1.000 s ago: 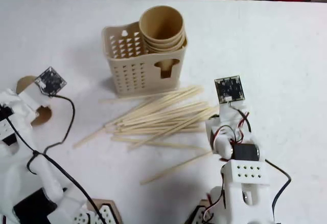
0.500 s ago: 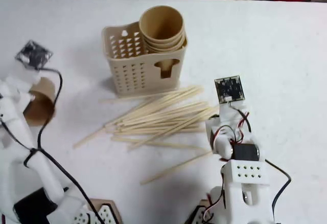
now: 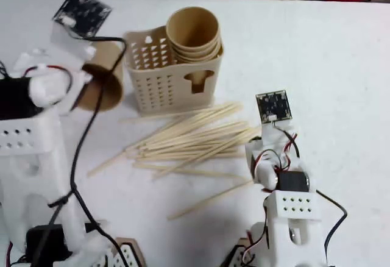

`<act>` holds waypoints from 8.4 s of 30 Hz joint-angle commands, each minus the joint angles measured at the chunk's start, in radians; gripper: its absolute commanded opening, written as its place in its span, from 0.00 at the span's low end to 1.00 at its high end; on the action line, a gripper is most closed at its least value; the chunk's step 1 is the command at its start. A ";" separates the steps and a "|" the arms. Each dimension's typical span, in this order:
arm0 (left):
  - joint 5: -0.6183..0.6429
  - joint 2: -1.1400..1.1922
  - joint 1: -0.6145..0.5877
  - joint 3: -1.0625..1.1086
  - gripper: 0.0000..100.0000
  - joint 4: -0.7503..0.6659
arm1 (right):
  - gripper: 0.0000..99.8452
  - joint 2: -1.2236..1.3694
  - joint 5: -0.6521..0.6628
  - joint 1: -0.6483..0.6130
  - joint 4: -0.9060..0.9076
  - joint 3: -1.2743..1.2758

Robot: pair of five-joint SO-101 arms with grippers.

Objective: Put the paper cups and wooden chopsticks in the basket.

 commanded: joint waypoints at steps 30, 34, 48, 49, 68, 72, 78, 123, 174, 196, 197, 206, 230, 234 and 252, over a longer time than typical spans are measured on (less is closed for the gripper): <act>0.275 -0.027 0.506 -0.233 0.02 -0.404 | 0.02 -0.018 0.002 0.007 -0.019 -0.008; 0.275 0.042 0.526 -0.244 0.02 -0.414 | 0.02 -0.018 0.002 0.007 -0.019 -0.008; 0.275 0.171 0.518 -0.235 0.04 -0.462 | 0.02 -0.019 0.002 0.007 -0.021 -0.008; 0.275 0.173 0.518 -0.233 0.07 -0.476 | 0.02 -0.019 0.002 0.007 -0.021 -0.008; 0.388 0.404 0.354 -0.244 0.15 -0.756 | 0.02 -0.015 0.002 0.007 -0.021 -0.008; 0.390 0.406 0.361 -0.288 0.15 -0.733 | 0.02 -0.016 0.002 0.007 -0.021 -0.008; 0.381 0.404 0.427 -0.356 0.15 -0.568 | 0.02 -0.015 0.002 0.007 -0.021 -0.008; 0.344 0.125 0.565 0.601 0.02 -1.272 | 0.02 -0.015 0.002 0.007 -0.021 -0.008; 0.233 -1.099 -0.065 1.419 0.02 -0.761 | 0.02 -0.010 -0.008 0.007 0.120 -0.163; 0.227 -1.481 -0.133 1.890 0.02 -0.793 | 0.09 0.444 -0.344 -0.007 0.213 -0.545; 0.227 -1.481 -0.133 1.890 0.02 -0.793 | 0.09 0.509 -0.370 0.010 0.209 -0.578; 0.227 -1.481 -0.133 1.890 0.02 -0.793 | 0.09 1.013 -0.407 0.102 0.217 -0.891; 0.226 -1.481 -0.133 1.904 0.02 -0.799 | 0.02 1.590 -0.744 0.140 0.578 -1.499; 0.226 -1.481 -0.133 1.906 0.02 -0.799 | 0.02 1.552 -0.720 0.176 0.673 -1.568; 0.226 -1.481 -0.133 1.906 0.02 -0.799 | 0.02 1.026 -0.531 0.139 0.952 -1.777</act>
